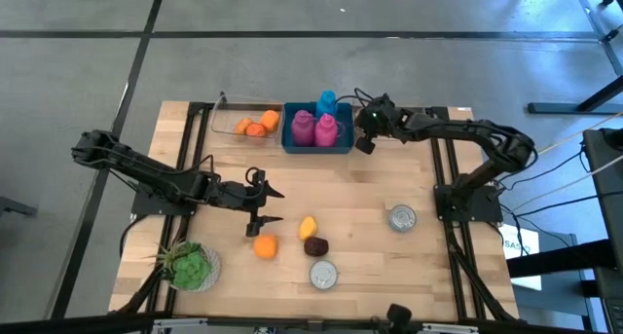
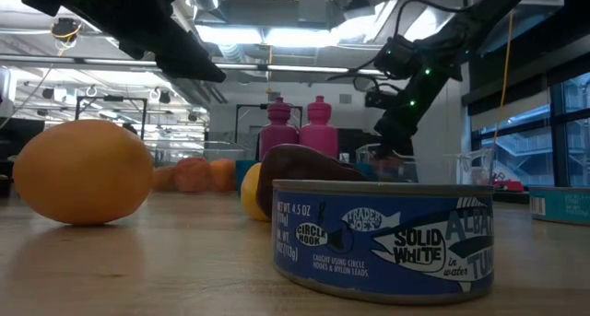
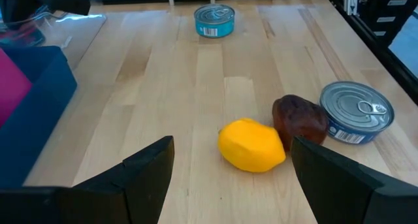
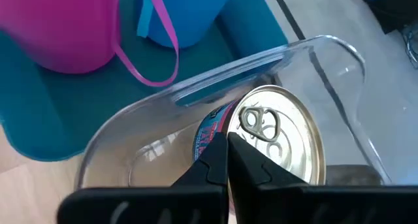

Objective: Pick & Place Food Item
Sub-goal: Put the blue pink tuna can into the right transparent bin

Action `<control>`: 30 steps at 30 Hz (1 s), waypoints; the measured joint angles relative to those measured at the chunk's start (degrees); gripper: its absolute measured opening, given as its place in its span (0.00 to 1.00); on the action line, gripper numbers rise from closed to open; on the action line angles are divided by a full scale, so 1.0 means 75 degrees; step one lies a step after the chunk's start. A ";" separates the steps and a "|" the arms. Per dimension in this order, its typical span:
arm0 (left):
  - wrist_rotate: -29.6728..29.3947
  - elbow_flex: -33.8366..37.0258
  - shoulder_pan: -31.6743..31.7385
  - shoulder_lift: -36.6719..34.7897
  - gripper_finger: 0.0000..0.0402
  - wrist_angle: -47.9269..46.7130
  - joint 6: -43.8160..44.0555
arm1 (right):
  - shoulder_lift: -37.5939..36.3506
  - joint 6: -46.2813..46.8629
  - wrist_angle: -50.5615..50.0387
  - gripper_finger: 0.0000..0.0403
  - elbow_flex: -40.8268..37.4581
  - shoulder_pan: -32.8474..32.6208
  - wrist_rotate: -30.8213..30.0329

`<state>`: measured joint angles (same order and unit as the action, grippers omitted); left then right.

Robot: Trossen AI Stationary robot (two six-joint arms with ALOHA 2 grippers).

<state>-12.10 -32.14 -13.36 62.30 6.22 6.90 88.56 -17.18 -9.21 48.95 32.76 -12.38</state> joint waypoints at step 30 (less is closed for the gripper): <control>0.0000 0.0000 -0.0001 0.0003 0.74 0.0002 0.0055 | 0.0686 -0.0024 0.0627 0.00 0.0003 0.0576 0.0422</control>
<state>-12.10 -32.14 -13.37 62.33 6.24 7.31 93.71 -17.37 -4.51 48.97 37.08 -9.21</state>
